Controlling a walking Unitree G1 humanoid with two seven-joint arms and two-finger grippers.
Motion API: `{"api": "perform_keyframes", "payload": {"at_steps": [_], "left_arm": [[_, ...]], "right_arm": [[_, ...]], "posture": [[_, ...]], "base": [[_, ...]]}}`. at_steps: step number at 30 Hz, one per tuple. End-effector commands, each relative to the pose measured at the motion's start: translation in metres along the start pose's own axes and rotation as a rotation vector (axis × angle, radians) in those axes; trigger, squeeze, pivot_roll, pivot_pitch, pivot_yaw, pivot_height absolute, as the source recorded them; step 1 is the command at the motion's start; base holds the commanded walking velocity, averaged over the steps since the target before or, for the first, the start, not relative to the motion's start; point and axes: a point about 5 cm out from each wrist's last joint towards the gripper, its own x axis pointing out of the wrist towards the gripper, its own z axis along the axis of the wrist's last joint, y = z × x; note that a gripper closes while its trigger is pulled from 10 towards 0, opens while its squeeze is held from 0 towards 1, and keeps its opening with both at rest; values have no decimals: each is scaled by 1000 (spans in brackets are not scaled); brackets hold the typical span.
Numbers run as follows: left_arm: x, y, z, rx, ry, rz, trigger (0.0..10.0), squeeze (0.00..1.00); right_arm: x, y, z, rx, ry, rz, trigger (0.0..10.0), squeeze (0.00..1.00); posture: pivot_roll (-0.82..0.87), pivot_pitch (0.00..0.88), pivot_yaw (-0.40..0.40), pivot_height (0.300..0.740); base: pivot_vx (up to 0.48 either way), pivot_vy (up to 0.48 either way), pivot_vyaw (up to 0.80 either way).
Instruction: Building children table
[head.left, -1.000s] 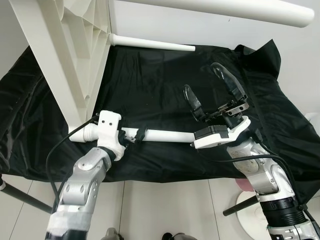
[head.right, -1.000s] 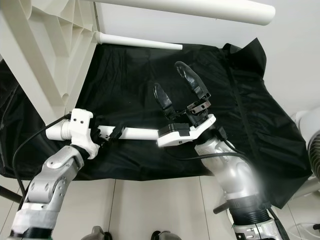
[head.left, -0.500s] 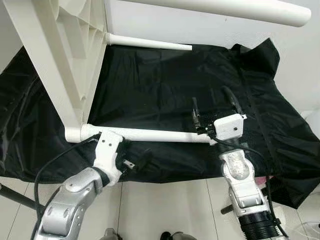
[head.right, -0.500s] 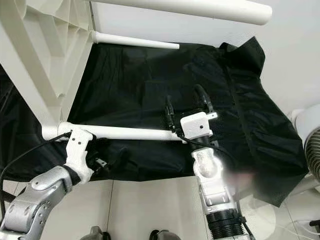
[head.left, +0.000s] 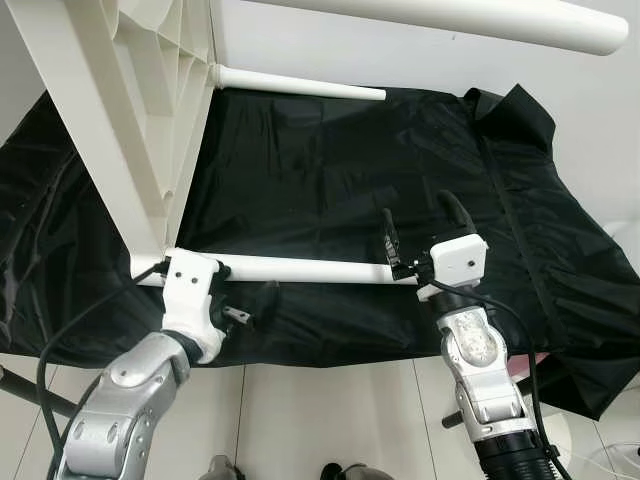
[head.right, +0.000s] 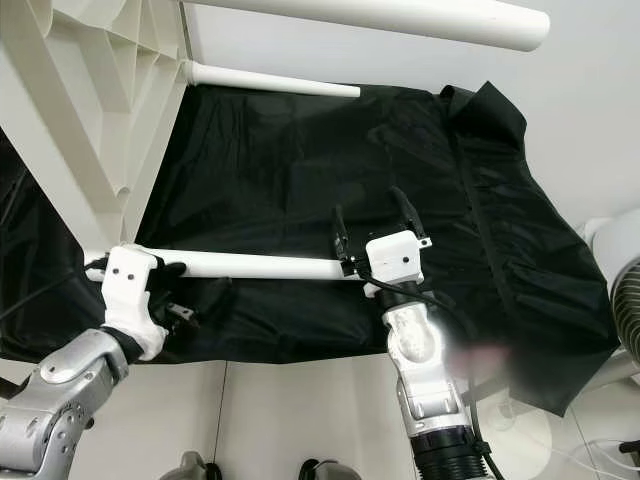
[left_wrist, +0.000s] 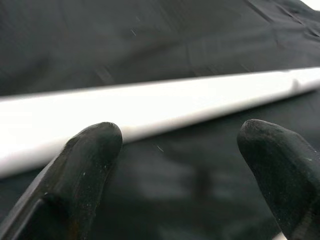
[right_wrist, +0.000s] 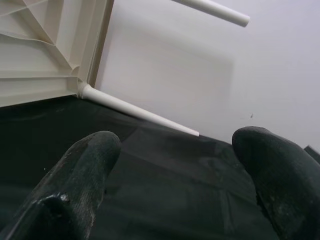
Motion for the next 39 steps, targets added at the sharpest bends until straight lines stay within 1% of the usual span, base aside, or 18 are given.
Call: {"api": "perform_keyframes", "payload": {"at_steps": [1,4,5,8,11,14,18,21,24,25,26,27,29,30,31,32,36,39], "left_arm": [[-1,-12,-5,-51,43,-109,10000,0],[-5,-15,-11,-139,88,-112,10000,0],[-5,-13,-10,-169,75,-79,10000,0],[-5,-12,-9,-187,63,-55,10000,0],[2,-11,-3,-304,-9,10,10000,0],[6,-9,0,-351,-24,33,10000,0],[16,4,-1,-440,-12,124,10000,0],[17,7,-2,-452,-3,144,10000,0],[17,10,-9,-490,55,186,10000,0],[17,10,-9,-490,55,186,10000,0],[17,13,-10,-518,65,223,10000,0],[18,14,-10,-526,68,233,10000,0],[18,14,-10,-526,68,233,10000,0],[18,16,-10,-526,76,253,10000,0],[19,18,-10,-542,74,273,10000,0],[19,18,-10,-542,74,273,10000,0],[24,23,-6,-549,68,295,10000,0],[25,23,-6,-548,72,293,10000,0]], "right_arm": [[-4,-1,-3,8,26,-8,10000,0],[-4,-2,-3,4,28,-4,10000,0],[-4,-2,-4,2,29,-4,10000,0],[-4,-3,-4,2,30,-4,10000,0],[-4,-2,-4,3,31,-5,10000,0],[-3,-1,-3,7,27,-4,10000,0],[1,3,4,-4,-6,16,10000,0],[2,3,6,-10,-15,22,10000,0],[6,3,20,-104,-84,67,10000,0],[6,3,20,-104,-84,67,10000,0],[8,5,28,-200,-131,120,10000,0],[9,5,32,-254,-159,144,10000,0],[9,5,32,-254,-159,144,10000,0],[10,3,36,-307,-189,148,10000,0],[11,2,41,-347,-222,144,10000,0],[11,2,41,-347,-222,144,10000,0],[13,-6,77,-640,-470,22,10000,0],[13,-7,85,-687,-522,1,10000,0]], "posture": [[66,142,-40,740],[67,146,-37,740],[69,148,-37,740],[69,148,-37,740],[72,151,-38,740],[70,150,-35,740],[62,147,-29,740],[56,146,-24,740],[49,145,-16,740],[49,145,-16,740],[47,146,-12,740],[47,145,-12,740],[47,145,-12,740],[47,145,-11,740],[44,143,-10,740],[44,143,-10,740],[49,139,-12,740],[46,138,-12,740]], "base": [[0,0,0],[0,0,0],[0,0,0],[0,0,0],[0,0,0],[0,0,0],[0,0,0],[0,0,0],[0,0,0],[0,0,0],[0,0,0],[0,0,0],[0,0,0],[0,0,0],[0,0,0],[0,0,0],[0,0,0],[0,0,0]]}}
